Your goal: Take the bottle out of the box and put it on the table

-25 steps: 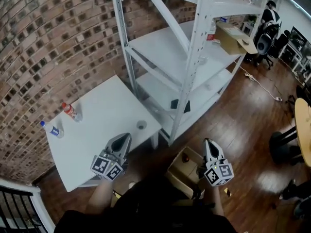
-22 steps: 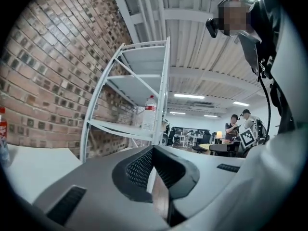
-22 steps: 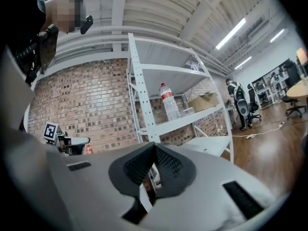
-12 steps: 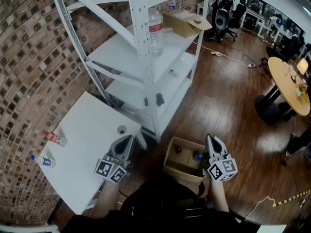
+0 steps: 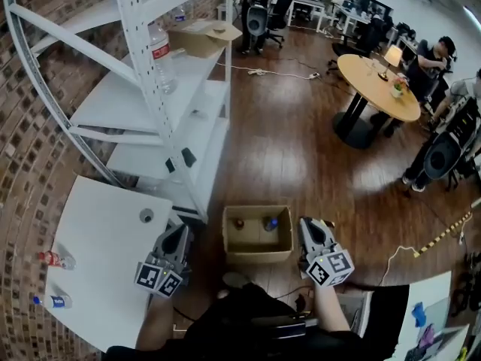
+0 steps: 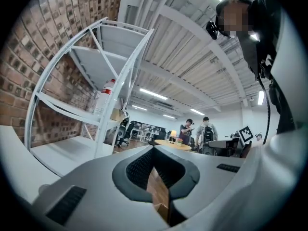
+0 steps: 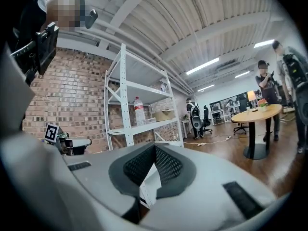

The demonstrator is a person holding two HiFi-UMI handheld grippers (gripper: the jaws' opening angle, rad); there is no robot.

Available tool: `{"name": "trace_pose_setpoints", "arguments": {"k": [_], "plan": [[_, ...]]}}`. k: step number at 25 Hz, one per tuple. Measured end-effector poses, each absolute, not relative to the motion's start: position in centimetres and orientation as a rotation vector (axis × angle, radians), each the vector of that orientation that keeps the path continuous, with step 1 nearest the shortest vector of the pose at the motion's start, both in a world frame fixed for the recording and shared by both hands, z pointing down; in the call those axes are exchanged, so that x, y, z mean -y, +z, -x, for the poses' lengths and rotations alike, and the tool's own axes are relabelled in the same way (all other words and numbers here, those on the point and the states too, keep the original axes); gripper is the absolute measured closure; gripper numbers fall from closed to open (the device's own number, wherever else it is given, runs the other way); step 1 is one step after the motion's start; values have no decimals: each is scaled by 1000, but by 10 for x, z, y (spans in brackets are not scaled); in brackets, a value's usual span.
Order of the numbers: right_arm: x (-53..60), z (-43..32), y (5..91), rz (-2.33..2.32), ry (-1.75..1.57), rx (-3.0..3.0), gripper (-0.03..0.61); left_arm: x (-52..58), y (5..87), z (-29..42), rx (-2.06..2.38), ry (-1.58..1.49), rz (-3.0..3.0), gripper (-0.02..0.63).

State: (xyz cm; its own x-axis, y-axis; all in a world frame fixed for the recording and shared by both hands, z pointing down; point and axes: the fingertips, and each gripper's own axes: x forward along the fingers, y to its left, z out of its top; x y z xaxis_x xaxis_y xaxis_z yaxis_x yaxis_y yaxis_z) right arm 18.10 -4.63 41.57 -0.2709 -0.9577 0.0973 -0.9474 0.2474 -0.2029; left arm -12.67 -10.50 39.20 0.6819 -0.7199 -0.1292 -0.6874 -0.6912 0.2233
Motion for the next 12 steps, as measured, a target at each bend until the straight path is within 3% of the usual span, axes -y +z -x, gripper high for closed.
{"name": "trace_pose_setpoints", "arguments": {"k": [12], "plan": [[-8, -204, 433, 1974, -372, -2347, 574, 82, 402, 65, 938, -226, -2822, 609]]}}
